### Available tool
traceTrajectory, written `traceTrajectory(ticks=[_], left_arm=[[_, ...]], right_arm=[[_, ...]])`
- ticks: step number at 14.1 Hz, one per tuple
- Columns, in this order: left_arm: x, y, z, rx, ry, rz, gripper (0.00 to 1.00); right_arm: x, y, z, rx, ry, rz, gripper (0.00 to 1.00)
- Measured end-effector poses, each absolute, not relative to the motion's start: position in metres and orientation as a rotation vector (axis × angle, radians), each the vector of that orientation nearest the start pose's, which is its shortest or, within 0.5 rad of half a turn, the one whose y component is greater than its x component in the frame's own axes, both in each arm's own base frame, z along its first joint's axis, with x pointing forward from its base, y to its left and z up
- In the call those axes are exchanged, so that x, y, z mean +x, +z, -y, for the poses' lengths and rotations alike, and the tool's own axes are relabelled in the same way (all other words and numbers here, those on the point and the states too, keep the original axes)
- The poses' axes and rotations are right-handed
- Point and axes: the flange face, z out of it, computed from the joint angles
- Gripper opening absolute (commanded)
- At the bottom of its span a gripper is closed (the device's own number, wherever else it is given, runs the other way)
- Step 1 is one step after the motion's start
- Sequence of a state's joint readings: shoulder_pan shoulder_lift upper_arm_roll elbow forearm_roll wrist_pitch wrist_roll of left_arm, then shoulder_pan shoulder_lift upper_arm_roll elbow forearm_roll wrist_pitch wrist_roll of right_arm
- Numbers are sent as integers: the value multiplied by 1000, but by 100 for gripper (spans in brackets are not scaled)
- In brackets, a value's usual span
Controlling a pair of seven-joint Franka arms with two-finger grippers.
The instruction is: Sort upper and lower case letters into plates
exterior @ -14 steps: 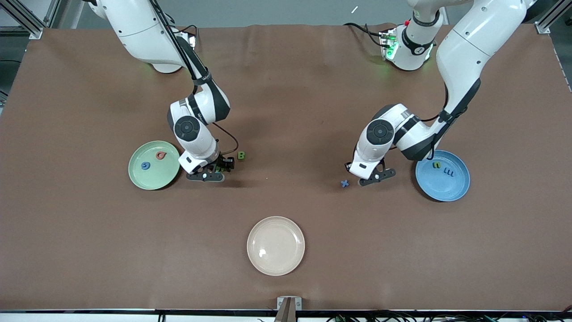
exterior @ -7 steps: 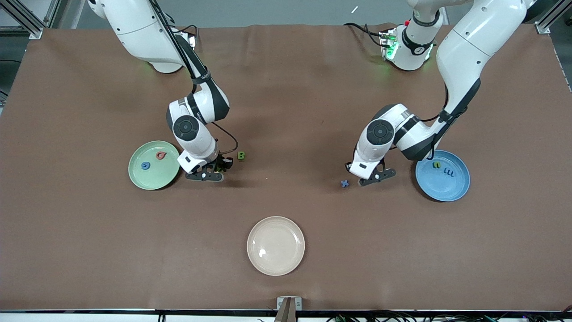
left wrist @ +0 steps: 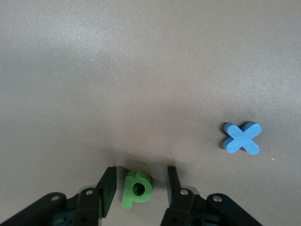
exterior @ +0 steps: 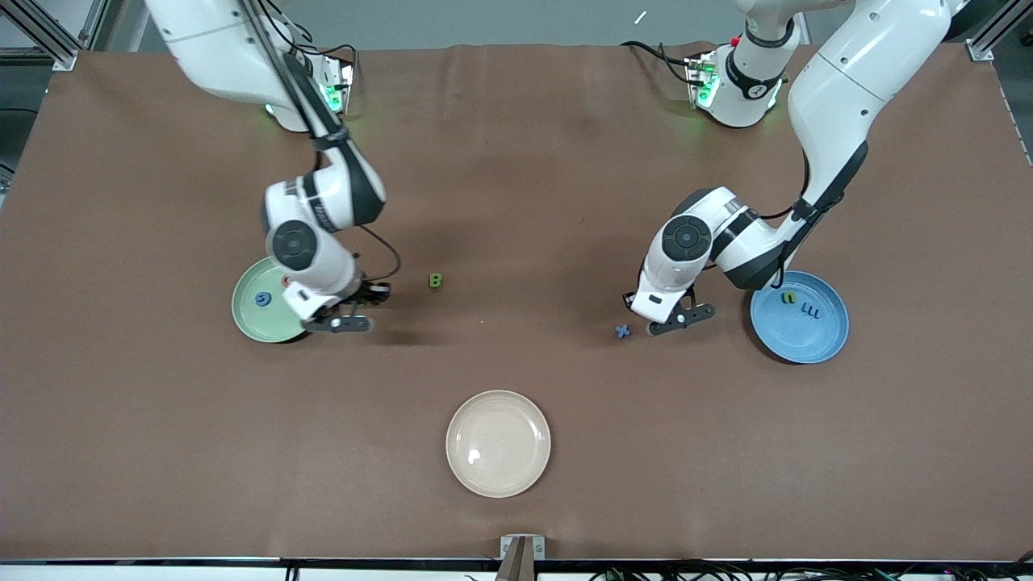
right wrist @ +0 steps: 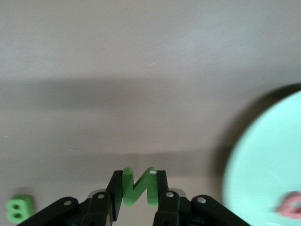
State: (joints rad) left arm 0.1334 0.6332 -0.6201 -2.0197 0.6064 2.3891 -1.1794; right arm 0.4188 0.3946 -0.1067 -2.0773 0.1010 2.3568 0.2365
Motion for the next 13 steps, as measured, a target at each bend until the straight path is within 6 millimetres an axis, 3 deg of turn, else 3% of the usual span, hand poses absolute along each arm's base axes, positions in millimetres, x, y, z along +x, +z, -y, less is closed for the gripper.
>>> traceTrajectory(ticks=[3, 5, 13], left_arm=[[520, 176, 269, -3031, 49, 450, 51], [520, 176, 270, -3031, 48, 448, 51], [518, 176, 271, -3031, 49, 442, 51]], right_arm=[[560, 233, -118, -3125, 197, 82, 2], [557, 225, -94, -3120, 229, 81, 2], [543, 207, -77, -3119, 304, 46, 4]])
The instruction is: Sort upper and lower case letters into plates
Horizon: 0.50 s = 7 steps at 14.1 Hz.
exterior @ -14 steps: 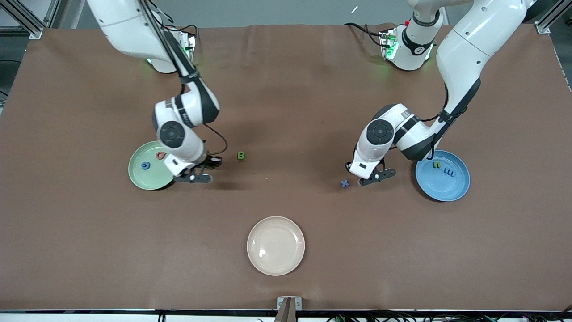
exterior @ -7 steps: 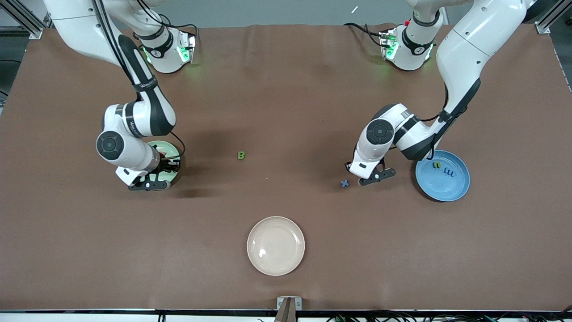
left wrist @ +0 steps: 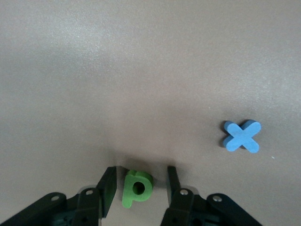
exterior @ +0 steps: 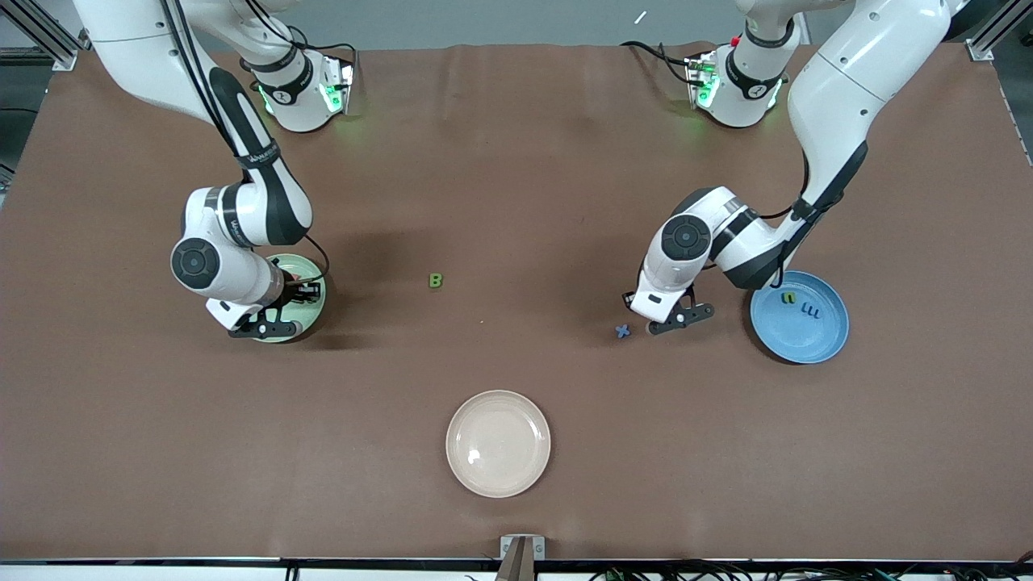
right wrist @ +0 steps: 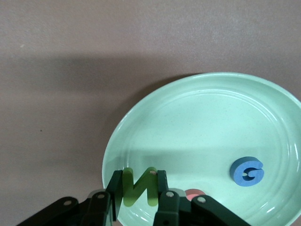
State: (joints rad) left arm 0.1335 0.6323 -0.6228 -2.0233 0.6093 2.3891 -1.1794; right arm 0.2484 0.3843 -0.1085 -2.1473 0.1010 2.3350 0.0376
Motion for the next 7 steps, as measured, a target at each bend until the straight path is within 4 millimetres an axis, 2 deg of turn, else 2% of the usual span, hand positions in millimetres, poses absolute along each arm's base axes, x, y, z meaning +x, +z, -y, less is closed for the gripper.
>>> traceTrajectory(ticks=[2, 5, 6, 7], left_arm=[[518, 176, 271, -3031, 49, 441, 51], [516, 176, 273, -3033, 52, 434, 51], [515, 176, 274, -3034, 54, 431, 51], [514, 176, 274, -3034, 55, 428, 50]], right_arm=[[541, 202, -76, -3119, 320, 41, 4], [539, 191, -64, -3118, 350, 8, 21], [538, 189, -59, -3118, 357, -4, 35], [538, 187, -56, -3117, 361, -12, 61]])
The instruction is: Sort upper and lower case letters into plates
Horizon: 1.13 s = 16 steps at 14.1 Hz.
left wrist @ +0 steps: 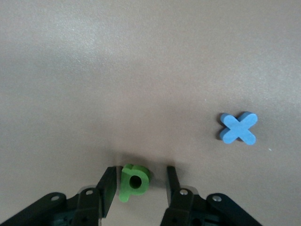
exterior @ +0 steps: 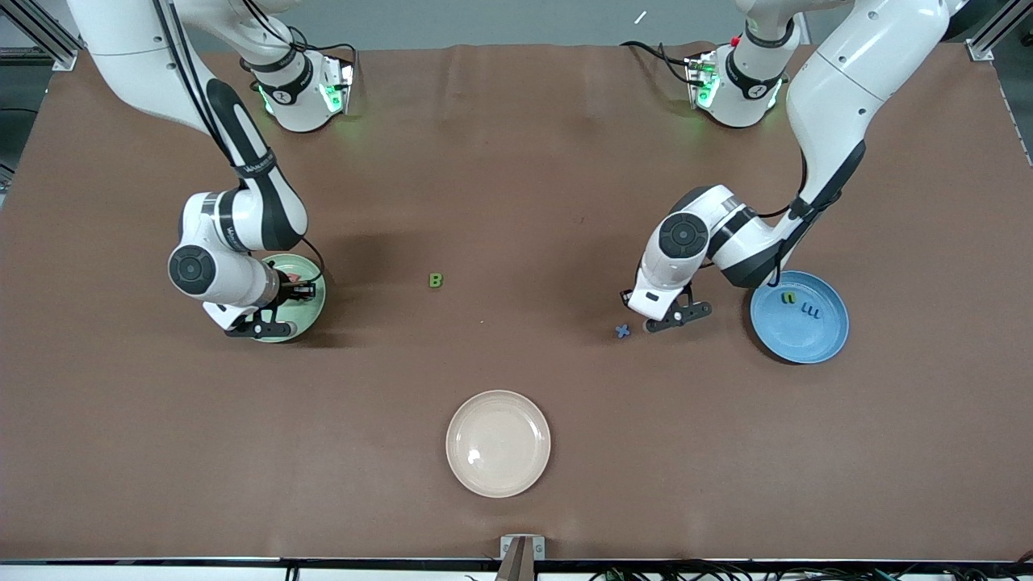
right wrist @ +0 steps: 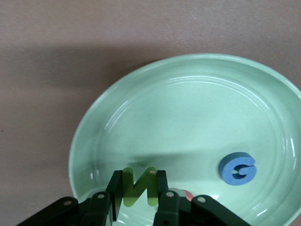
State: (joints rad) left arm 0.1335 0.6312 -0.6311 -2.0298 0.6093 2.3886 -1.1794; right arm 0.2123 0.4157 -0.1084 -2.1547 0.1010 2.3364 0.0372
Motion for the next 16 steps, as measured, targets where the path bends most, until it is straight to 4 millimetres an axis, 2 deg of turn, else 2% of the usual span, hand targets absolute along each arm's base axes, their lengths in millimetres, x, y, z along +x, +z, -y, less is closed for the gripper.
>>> traceTrajectory(ticks=[1, 2, 6, 9, 12, 14, 16], left_arm=[[513, 176, 275, -3034, 56, 427, 48], [513, 176, 275, -3034, 56, 427, 45], [513, 176, 276, -3037, 56, 423, 30], [512, 177, 278, -3039, 55, 420, 15], [512, 177, 278, -3039, 55, 420, 10], [513, 178, 275, -3037, 52, 426, 10], [521, 188, 265, -3031, 30, 421, 10]], right_arm=[[538, 186, -55, -3117, 362, -15, 93], [538, 186, -55, -3117, 362, -15, 100], [543, 193, -59, -3111, 388, -5, 100], [555, 214, -75, -3099, 416, 37, 100], [555, 230, -121, -3112, 392, 41, 100], [547, 234, -168, -3138, 371, -64, 100], [536, 238, -218, -3155, 319, -192, 100]])
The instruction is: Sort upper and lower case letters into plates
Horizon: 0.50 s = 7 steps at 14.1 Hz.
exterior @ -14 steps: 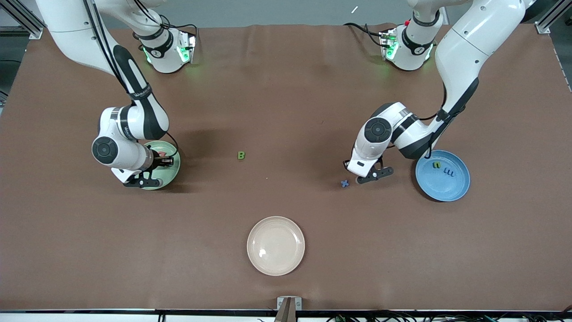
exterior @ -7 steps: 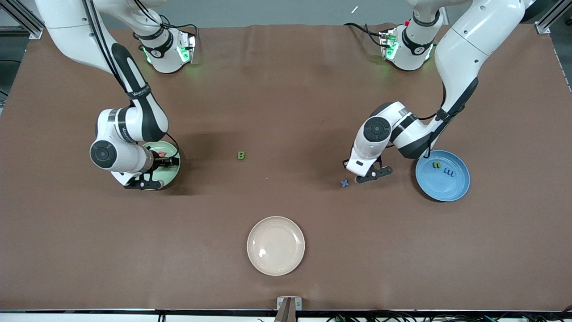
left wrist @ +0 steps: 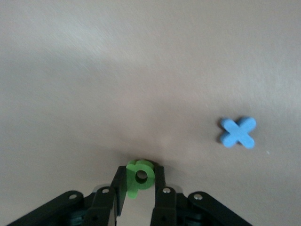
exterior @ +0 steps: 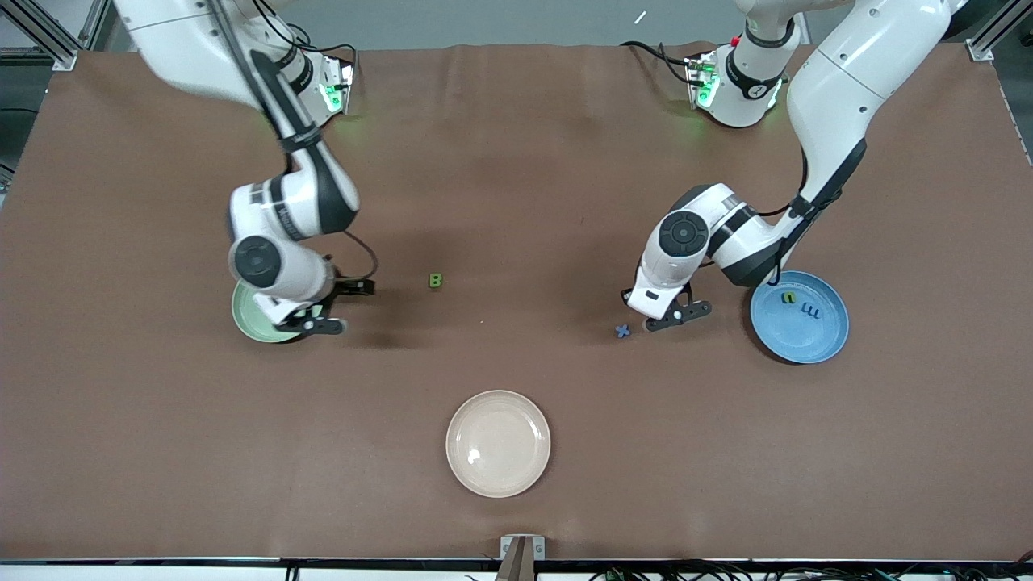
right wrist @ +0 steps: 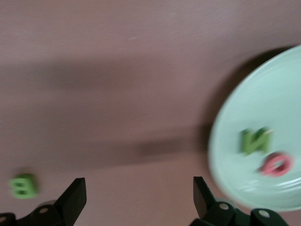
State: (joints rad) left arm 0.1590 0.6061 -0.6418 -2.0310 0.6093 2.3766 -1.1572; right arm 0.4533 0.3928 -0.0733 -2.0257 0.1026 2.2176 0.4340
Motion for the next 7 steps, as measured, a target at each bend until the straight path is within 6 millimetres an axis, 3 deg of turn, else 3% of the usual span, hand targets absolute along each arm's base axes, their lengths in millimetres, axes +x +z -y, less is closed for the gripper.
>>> traceTrajectory(ticks=[2, 4, 7], left_arm=[[533, 213, 246, -3032, 13, 361, 10], [546, 244, 215, -3051, 23, 268, 10], [567, 274, 136, -3068, 56, 133, 10]], right_arm=[[524, 242, -257, -3157, 264, -264, 100], [518, 244, -276, -3152, 221, -278, 100], [514, 243, -295, -3134, 156, -312, 98]])
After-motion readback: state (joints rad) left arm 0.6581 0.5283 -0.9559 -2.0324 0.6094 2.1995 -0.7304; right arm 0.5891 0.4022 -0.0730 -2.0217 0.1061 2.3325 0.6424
